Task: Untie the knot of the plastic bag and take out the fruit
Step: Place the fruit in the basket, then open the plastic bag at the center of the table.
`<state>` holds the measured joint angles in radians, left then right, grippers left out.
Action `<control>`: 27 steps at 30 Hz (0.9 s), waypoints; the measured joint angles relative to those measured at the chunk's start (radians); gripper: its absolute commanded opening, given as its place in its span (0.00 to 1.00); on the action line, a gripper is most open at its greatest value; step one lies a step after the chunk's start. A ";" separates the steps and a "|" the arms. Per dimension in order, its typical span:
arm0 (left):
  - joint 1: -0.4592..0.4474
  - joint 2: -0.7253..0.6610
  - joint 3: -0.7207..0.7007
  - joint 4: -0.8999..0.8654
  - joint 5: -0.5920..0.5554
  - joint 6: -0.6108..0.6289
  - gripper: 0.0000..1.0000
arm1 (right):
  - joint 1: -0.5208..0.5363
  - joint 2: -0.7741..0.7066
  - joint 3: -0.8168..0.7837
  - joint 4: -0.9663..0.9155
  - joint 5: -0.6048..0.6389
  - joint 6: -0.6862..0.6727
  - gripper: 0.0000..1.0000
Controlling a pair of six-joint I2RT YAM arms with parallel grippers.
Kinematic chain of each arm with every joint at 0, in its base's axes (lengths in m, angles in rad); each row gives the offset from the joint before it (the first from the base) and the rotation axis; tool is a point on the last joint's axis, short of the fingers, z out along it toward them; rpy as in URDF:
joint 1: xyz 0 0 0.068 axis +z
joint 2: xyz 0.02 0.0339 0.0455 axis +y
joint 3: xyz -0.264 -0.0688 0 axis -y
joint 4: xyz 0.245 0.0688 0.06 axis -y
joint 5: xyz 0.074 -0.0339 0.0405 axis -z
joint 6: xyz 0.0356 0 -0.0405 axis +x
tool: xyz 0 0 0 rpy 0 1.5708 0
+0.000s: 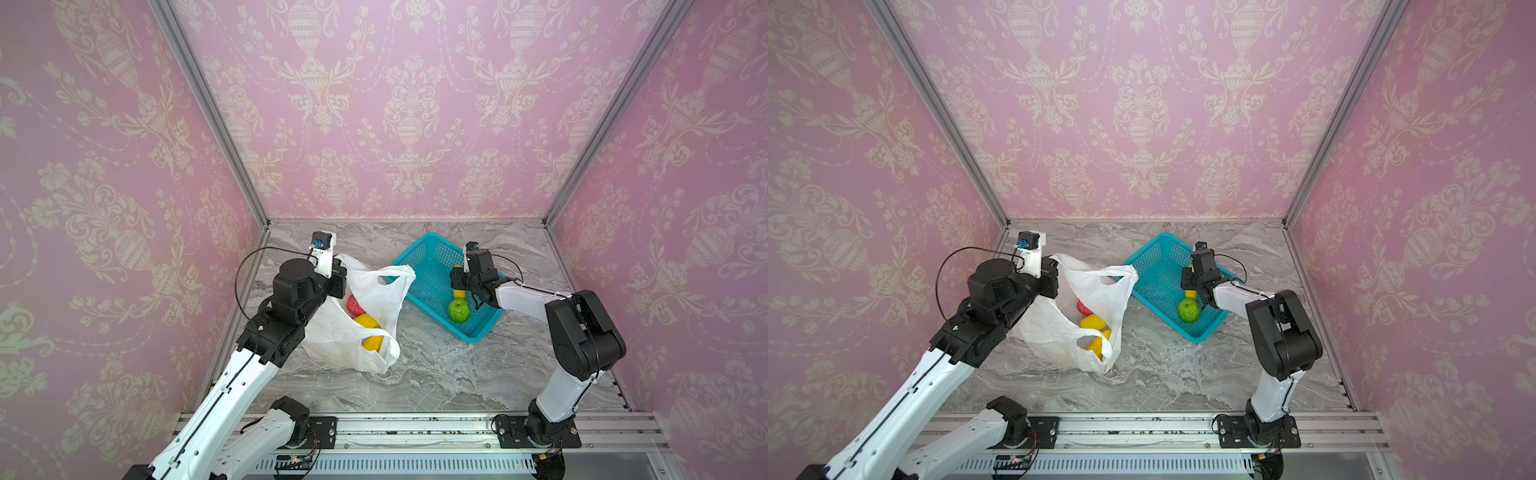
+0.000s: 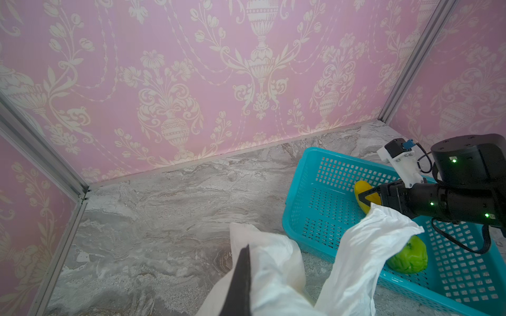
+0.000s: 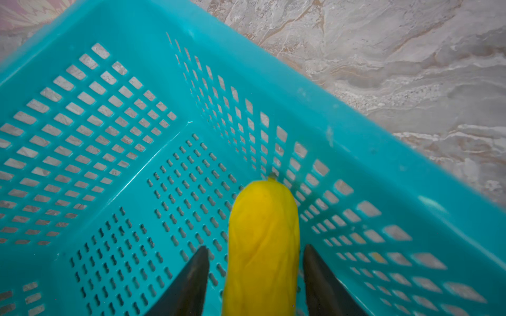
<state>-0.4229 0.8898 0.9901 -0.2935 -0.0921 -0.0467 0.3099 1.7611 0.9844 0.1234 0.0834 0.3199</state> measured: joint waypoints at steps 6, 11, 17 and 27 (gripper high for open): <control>0.000 0.000 0.000 0.000 0.000 0.003 0.00 | 0.003 -0.122 -0.050 0.001 -0.011 -0.006 0.64; 0.000 0.000 0.000 0.000 0.000 0.004 0.00 | 0.080 -0.408 -0.152 0.031 -0.026 -0.073 0.50; 0.000 0.000 0.000 0.000 0.000 0.004 0.00 | 0.375 -0.675 -0.229 0.125 -0.116 -0.264 0.45; 0.000 0.000 0.000 0.000 0.000 0.008 0.00 | 0.643 -0.555 -0.238 0.147 -0.226 -0.529 0.39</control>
<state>-0.4229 0.8898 0.9901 -0.2935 -0.0917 -0.0387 0.9531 1.2064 0.7467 0.2703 -0.1429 -0.2096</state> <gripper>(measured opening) 0.046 0.413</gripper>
